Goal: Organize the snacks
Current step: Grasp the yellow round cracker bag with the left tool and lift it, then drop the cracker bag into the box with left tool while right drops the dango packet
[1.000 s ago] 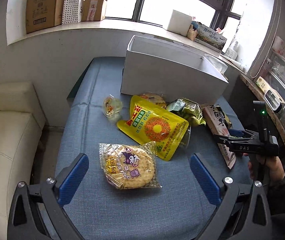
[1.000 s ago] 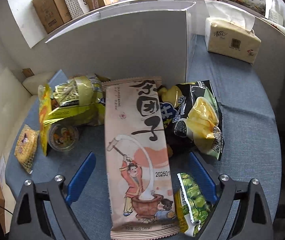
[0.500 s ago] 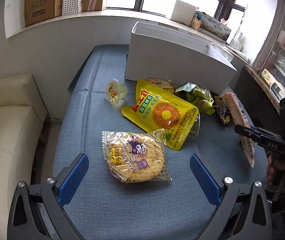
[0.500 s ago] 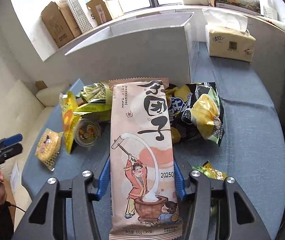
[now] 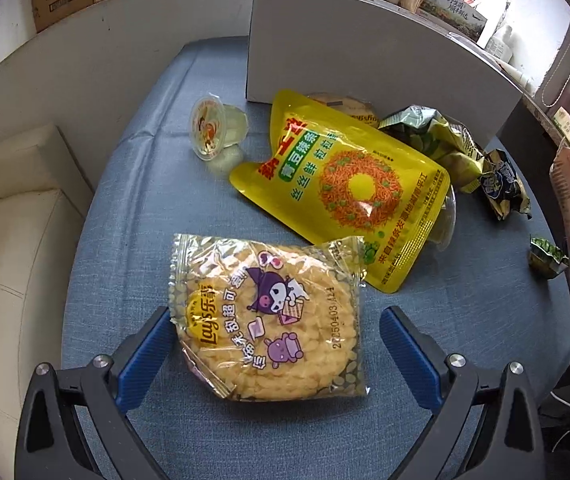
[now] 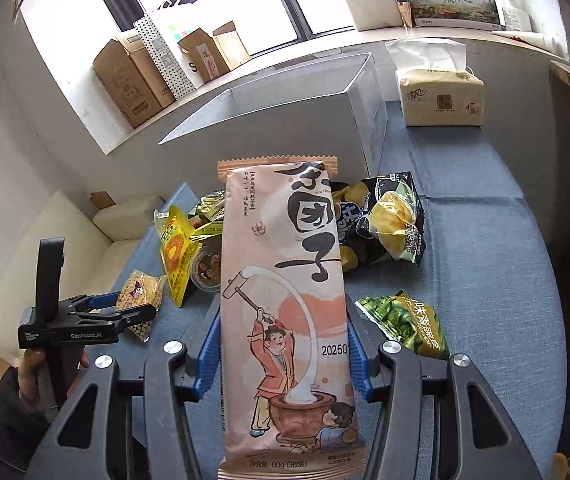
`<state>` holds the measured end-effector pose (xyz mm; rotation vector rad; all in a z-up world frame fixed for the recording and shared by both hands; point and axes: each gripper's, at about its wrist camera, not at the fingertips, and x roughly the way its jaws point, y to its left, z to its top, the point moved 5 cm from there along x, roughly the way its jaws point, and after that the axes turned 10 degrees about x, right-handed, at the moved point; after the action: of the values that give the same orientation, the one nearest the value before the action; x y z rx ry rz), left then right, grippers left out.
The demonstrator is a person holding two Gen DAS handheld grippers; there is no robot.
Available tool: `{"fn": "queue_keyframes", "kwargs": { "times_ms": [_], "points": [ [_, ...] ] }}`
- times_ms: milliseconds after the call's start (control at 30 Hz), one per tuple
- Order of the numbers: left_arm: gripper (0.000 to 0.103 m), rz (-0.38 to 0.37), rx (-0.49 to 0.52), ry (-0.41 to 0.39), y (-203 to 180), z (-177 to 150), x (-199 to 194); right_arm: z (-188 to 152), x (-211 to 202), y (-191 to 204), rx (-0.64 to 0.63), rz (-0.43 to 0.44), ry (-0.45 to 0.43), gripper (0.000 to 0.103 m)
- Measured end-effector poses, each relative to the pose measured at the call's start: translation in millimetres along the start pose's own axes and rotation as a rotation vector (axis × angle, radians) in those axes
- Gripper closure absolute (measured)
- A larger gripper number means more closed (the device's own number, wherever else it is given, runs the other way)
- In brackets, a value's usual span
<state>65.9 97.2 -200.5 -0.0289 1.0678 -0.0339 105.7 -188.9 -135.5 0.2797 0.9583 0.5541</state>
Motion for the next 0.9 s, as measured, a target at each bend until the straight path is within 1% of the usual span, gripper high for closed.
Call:
{"fn": "queue_keyframes", "kwargs": {
  "times_ms": [133, 167, 233, 333, 433, 567, 633, 733, 800, 900],
  "points": [
    [0.000, 0.036, 0.025, 0.002, -3.0, -0.7, 3.8, -2.0, -0.4, -1.1, 0.007, 0.006, 0.003, 0.046],
    [0.001, 0.058, 0.030, 0.006, -2.6, -2.2, 4.7, -2.2, -0.6, -0.7, 0.006, 0.005, 0.003, 0.046],
    [0.009, 0.106, 0.054, 0.004, -4.2, -5.9, 3.1, -4.7, -1.3, 0.5, 0.005, 0.007, 0.005, 0.046],
    [0.020, 0.101, 0.042, -0.012, -6.9, -8.6, -0.7, -5.3, 1.8, 0.1, 0.004, 0.006, 0.011, 0.046],
    [0.021, 0.065, 0.006, -0.038, 1.0, -8.6, -10.1, -6.5, 3.4, 1.1, 0.006, 0.006, 0.015, 0.046],
    [0.022, 0.044, 0.037, -0.124, -6.9, -0.3, -41.3, -3.3, 0.4, 4.5, -0.006, 0.010, 0.005, 0.046],
    [0.022, 0.032, 0.055, -0.169, -13.7, 7.7, -60.0, 0.9, -3.5, 7.7, -0.012, 0.019, -0.009, 0.046],
    [0.022, 0.019, 0.084, -0.235, -20.9, 28.6, -84.6, 12.8, -11.5, 15.8, -0.028, 0.034, -0.036, 0.046],
    [0.022, 0.005, 0.110, -0.269, -22.0, 48.5, -97.5, 24.8, -15.9, 20.8, -0.039, 0.037, -0.056, 0.046],
    [0.022, 0.010, 0.140, -0.310, -27.4, 89.1, -118.6, 48.4, -21.3, 28.0, -0.040, 0.045, -0.091, 0.046]
  ]
}}
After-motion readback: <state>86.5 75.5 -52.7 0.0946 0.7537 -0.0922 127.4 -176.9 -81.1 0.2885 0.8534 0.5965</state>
